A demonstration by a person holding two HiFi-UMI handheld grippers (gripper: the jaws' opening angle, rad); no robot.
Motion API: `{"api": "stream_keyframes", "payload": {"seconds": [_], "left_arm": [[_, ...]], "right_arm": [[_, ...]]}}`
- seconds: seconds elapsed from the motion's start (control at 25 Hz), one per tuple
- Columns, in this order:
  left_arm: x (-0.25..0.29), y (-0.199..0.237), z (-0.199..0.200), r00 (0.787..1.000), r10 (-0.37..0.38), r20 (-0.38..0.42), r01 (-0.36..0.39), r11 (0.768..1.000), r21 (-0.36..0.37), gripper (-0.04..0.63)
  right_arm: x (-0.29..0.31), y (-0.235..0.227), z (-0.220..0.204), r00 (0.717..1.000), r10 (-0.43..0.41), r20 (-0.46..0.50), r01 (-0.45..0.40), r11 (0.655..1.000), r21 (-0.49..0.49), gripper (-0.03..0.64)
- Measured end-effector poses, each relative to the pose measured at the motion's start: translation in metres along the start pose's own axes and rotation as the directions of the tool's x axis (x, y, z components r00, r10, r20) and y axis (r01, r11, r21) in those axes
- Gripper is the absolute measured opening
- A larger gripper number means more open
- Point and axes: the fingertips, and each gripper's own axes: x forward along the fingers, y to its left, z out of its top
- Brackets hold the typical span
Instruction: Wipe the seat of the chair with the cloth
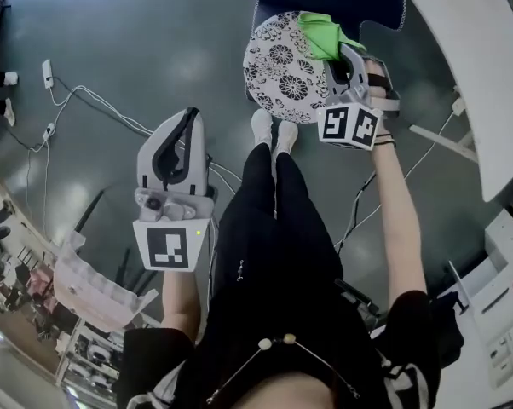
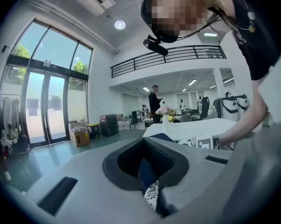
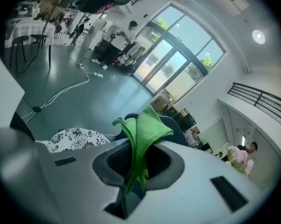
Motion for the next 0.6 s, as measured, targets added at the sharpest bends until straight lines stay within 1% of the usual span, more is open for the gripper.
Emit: {"api": "stream_keyframes", "payload": {"seconds": [0.12,0.24,0.32,0.4,0.48,0.6], "left_arm": [[0.013,0.017,-0.031,0.999,0.031,-0.033,-0.032,0.999,-0.029,0.006],[0.015,0.024,-0.066,0.997,0.035,-0.076,-0.039,0.998,-0.053,0.005],[0.012,0.024,-0.088,0.994,0.044,-0.101,-0.051,0.996,-0.068,0.005],[0.008,0.025,-0.111,0.99,0.06,-0.129,-0.071,0.994,-0.088,0.005],[0.005,0.026,-0.131,0.985,0.069,-0.156,-0.086,0.991,-0.104,0.005],[0.001,0.022,-0.147,0.981,0.069,-0.182,-0.093,0.988,-0.126,0.005]], "right_arm": [[0.067,0.025,-0.014,0.999,0.034,-0.036,-0.039,0.99,-0.138,0.052],[0.12,0.06,-0.031,0.995,0.073,-0.071,-0.089,0.958,-0.272,0.052],[0.144,0.084,-0.042,0.992,0.094,-0.086,-0.118,0.932,-0.342,0.052],[0.166,0.104,-0.051,0.99,0.101,-0.099,-0.131,0.916,-0.38,0.052],[0.184,0.123,-0.058,0.988,0.106,-0.112,-0.142,0.91,-0.39,0.052],[0.205,0.149,-0.068,0.984,0.124,-0.126,-0.165,0.9,-0.404,0.052]]}}
